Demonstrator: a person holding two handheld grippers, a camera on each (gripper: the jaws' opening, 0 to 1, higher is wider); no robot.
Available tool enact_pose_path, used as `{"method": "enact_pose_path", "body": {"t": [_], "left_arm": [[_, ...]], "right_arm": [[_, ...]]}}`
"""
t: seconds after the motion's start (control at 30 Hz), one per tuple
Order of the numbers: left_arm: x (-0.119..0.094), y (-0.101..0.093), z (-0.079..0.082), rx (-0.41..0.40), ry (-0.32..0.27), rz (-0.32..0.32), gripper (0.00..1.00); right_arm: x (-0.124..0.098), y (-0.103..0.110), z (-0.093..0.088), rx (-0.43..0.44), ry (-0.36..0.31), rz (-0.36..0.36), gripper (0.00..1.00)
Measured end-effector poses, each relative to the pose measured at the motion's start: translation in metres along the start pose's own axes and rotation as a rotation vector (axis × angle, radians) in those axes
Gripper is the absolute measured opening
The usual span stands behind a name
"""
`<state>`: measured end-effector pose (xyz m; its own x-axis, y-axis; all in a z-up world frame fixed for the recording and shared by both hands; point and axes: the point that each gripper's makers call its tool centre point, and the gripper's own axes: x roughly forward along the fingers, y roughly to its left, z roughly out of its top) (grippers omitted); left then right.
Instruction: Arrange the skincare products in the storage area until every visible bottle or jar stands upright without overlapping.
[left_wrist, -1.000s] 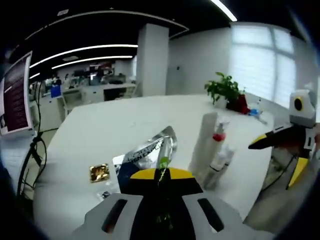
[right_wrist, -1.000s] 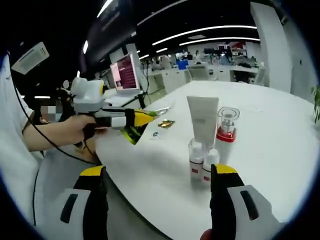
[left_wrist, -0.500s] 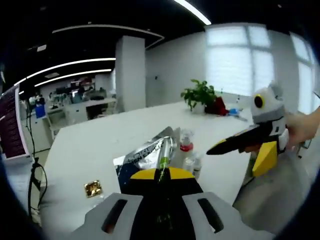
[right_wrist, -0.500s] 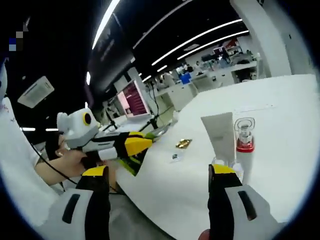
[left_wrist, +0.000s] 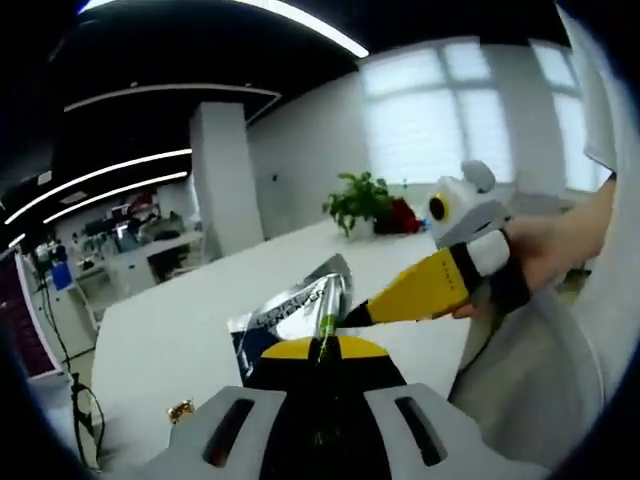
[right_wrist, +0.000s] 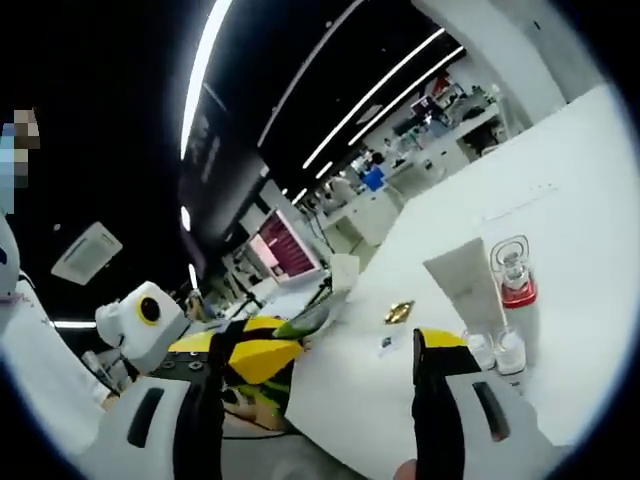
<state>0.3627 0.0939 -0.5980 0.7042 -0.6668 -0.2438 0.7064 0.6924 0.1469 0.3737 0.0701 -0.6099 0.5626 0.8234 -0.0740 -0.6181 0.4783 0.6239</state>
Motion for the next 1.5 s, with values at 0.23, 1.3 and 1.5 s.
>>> {"method": "enact_pose_path", "body": {"t": [0.23,1.3,1.5], "left_arm": [[0.002,-0.02,0.006,0.143,0.033,-0.003,0.0],[-0.003,-0.033,0.004,0.132,0.032,-0.018,0.2],[-0.017,-0.006,0.013,0.028,-0.026,0.065,0.3]], "right_arm": [[-0.006,-0.001,0.004,0.062,-0.019,0.007,0.61],[-0.011,0.006,0.022,0.186,-0.143,0.07,0.03],[-0.013,0.006,0.031,0.17,-0.139,0.086,0.01]]}}
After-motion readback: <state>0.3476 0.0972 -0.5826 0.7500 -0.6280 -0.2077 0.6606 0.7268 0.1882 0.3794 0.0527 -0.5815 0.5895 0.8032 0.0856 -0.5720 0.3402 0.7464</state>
